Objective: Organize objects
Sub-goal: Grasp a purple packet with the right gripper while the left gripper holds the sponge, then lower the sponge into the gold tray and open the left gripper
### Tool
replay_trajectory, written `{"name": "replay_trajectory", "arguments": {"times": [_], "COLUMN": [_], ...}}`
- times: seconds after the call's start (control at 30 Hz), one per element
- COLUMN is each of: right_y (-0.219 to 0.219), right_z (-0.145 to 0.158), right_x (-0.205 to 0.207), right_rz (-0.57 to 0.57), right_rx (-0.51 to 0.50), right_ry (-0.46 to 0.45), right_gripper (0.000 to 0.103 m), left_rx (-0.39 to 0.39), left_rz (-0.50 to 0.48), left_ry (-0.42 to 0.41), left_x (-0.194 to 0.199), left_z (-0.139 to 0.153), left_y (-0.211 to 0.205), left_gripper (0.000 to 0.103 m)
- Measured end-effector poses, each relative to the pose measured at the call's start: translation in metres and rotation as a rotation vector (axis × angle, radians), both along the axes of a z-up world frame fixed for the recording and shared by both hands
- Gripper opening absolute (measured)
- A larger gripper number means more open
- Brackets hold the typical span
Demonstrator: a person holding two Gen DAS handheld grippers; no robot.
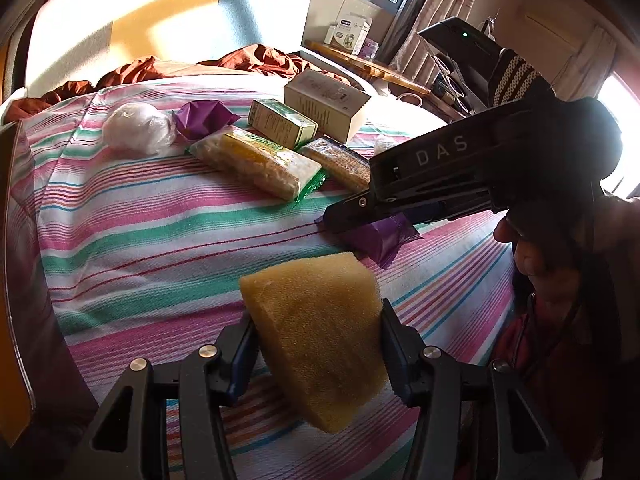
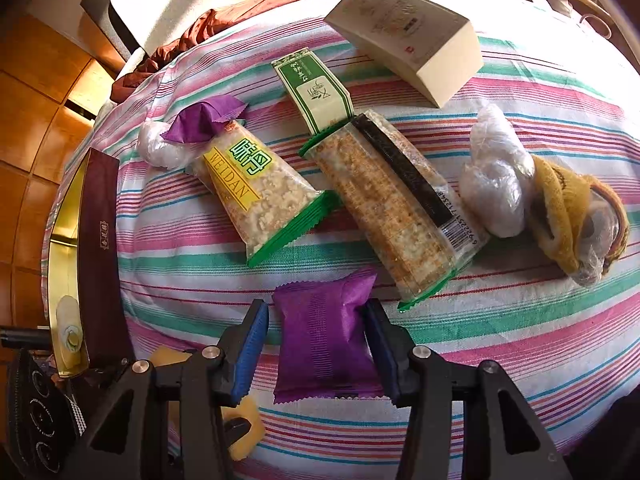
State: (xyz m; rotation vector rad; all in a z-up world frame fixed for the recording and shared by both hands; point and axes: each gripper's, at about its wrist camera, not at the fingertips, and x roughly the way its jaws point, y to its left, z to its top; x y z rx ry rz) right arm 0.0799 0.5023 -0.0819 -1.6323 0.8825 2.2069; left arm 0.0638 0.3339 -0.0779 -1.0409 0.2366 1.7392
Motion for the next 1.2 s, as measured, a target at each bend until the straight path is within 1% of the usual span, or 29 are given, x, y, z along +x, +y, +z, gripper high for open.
{"name": "replay_trajectory", "arguments": {"times": [0.1,0.17,0.2,0.23,0.3,0.33,0.53,0.6,0.67,0.77,0.87,1.0,1.1,1.2], "right_y": [-0.002,-0.004,-0.005,-0.006,-0.01,-0.012,-0.015,-0.016,-0.018,-0.017,-0.017,-0.019,-0.023,-0.024], "right_z": [0.0,0.001,0.002,0.004,0.003,0.002,0.001,0.001,0.0,0.0,-0.001,0.0,0.001,0.0], "right_x": [-0.001,-0.002,-0.003,-0.004,-0.007,-0.008,-0.01,-0.011,-0.013,-0.013,-0.013,-0.014,-0.016,-0.018], "right_rz": [0.0,0.004,0.015,0.033,0.063,0.068,0.065,0.064,0.065,0.065,0.065,0.07,0.083,0.088], "right_rx": [0.004,0.006,-0.009,-0.026,-0.033,-0.031,-0.033,-0.032,-0.03,-0.029,-0.027,-0.009,0.019,0.028], "right_ry": [0.001,0.009,0.029,0.049,0.045,0.037,0.039,0.039,0.038,0.037,0.038,0.035,0.029,0.026], "right_gripper": [0.049,0.045,0.042,0.042,0.042,0.042,0.042,0.042,0.042,0.042,0.042,0.042,0.042,0.042], "left_rx": [0.0,-0.004,-0.006,-0.009,-0.011,-0.015,-0.033,-0.02,-0.002,0.042,0.076,0.085,0.069,0.02], "left_rz": [0.005,0.005,0.005,0.007,0.008,0.003,-0.004,-0.004,-0.001,0.016,0.063,0.162,0.267,0.394], "left_ry": [-0.001,0.004,0.007,0.005,0.007,0.022,0.064,0.063,0.08,0.102,0.105,0.127,0.148,0.166], "left_x": [-0.001,-0.001,-0.001,0.0,0.002,0.004,0.011,0.013,0.014,0.012,-0.001,-0.026,-0.053,-0.089], "left_z": [0.001,0.001,0.002,0.003,0.007,0.008,0.017,0.025,0.036,0.056,0.073,0.086,0.092,0.093], "left_y": [0.0,0.001,0.001,0.0,-0.002,-0.002,-0.008,-0.014,-0.021,-0.038,-0.057,-0.091,-0.127,-0.168], "left_gripper": [0.054,0.054,0.054,0.053,0.052,0.052,0.05,0.05,0.05,0.05,0.05,0.051,0.051,0.051]}}
